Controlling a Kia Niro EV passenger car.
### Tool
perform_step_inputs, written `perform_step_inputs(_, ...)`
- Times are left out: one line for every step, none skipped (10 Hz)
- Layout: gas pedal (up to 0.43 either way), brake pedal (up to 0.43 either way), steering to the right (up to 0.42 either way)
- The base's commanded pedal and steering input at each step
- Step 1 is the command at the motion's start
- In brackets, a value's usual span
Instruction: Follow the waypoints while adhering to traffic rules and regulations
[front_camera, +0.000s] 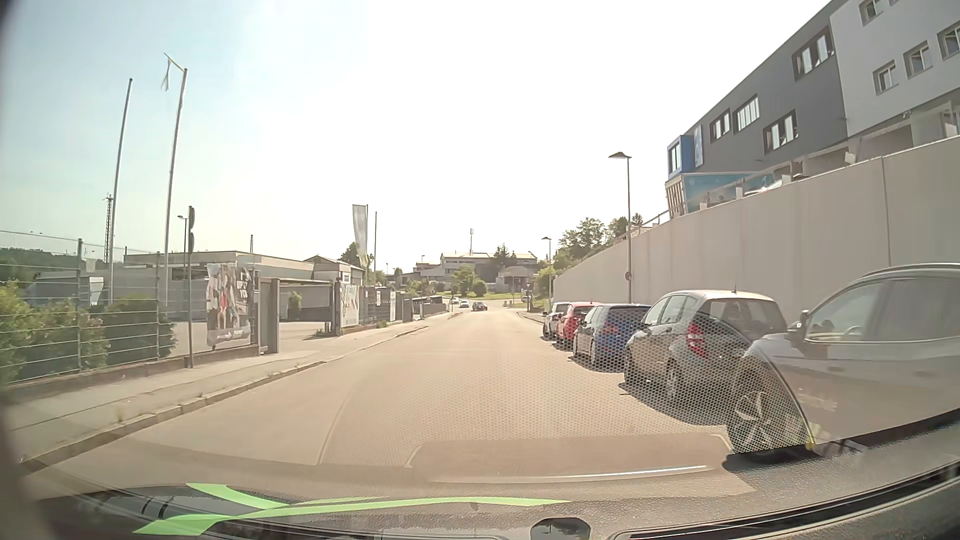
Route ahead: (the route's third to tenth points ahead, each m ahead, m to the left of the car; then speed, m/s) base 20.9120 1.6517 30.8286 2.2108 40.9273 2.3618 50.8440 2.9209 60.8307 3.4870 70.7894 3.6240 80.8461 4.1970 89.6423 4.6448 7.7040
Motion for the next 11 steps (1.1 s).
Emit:
perform_step_inputs(0.047, 0.000, -0.007)
perform_step_inputs(0.047, 0.000, -0.008)
perform_step_inputs(0.047, 0.000, -0.009)
perform_step_inputs(0.047, 0.000, -0.012)
perform_step_inputs(0.047, 0.000, -0.011)
perform_step_inputs(0.047, 0.000, -0.011)
perform_step_inputs(0.047, 0.000, -0.011)
perform_step_inputs(0.047, 0.000, -0.010)
perform_step_inputs(0.047, 0.000, -0.010)
perform_step_inputs(0.047, 0.000, -0.010)
perform_step_inputs(0.047, 0.000, -0.010)
